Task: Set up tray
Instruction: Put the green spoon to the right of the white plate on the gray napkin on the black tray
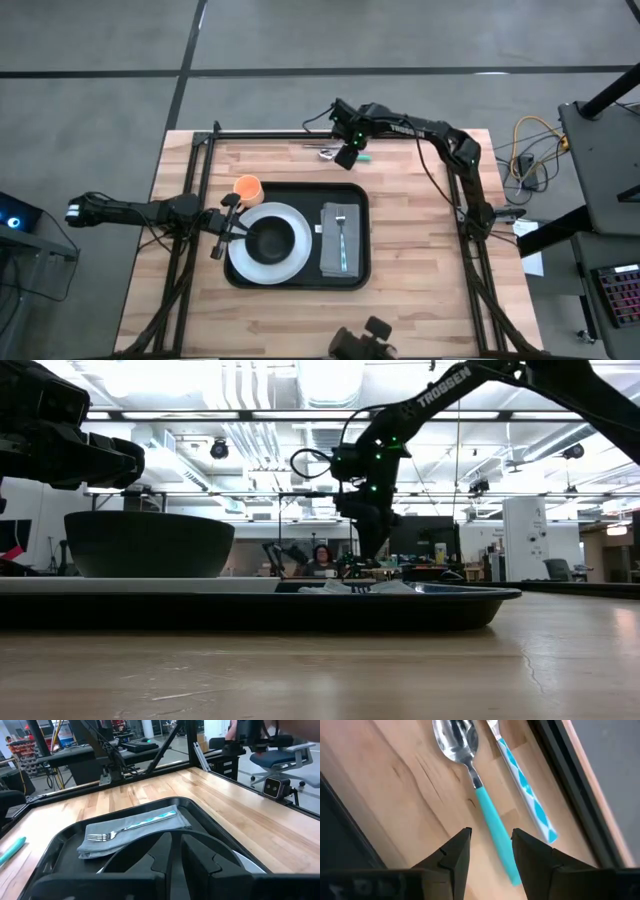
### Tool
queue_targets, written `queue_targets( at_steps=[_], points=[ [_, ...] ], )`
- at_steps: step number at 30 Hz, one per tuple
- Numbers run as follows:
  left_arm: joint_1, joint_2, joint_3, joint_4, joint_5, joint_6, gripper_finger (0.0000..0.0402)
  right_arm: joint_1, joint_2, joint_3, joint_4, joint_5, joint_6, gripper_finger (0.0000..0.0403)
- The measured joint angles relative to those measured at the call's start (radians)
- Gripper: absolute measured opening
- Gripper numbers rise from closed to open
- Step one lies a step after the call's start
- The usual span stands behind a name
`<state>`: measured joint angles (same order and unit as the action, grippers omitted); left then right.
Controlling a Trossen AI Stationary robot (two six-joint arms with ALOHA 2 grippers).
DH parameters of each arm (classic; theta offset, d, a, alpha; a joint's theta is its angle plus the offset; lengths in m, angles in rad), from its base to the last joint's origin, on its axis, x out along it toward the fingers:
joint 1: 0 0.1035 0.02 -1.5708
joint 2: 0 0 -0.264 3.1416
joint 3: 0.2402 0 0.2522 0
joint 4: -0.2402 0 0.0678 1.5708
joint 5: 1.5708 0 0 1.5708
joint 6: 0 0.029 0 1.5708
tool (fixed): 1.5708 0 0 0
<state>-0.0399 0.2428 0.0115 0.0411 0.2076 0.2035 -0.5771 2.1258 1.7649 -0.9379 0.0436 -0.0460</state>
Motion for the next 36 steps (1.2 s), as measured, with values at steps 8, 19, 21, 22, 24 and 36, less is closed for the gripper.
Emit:
queue_targets(
  at_steps=[8,19,21,22,24,36],
  points=[
    [0.000,0.000,0.000,0.000,0.000,0.000,0.0022,-0.029,0.025,-0.002,0.003,-0.036,-0.179,0.0129],
    [0.000,0.000,0.000,0.000,0.000,0.000,0.0022,-0.051,0.071,-0.002,0.014,-0.090,-0.301,0.0130],
    [0.000,0.000,0.000,0.000,0.000,0.000,0.0022,-0.052,0.081,-0.002,0.016,-0.094,-0.314,0.0129],
    [0.000,0.000,0.000,0.000,0.000,0.000,0.0022,-0.054,0.086,-0.002,0.017,-0.094,-0.323,0.0128],
    [0.000,0.000,0.000,0.000,0.000,0.000,0.0022,-0.056,0.101,-0.002,0.023,-0.095,-0.337,0.0125],
    [0.000,0.000,0.000,0.000,0.000,0.000,0.0022,-0.087,0.174,0.003,0.029,-0.142,-0.385,0.0106]
  ],
)
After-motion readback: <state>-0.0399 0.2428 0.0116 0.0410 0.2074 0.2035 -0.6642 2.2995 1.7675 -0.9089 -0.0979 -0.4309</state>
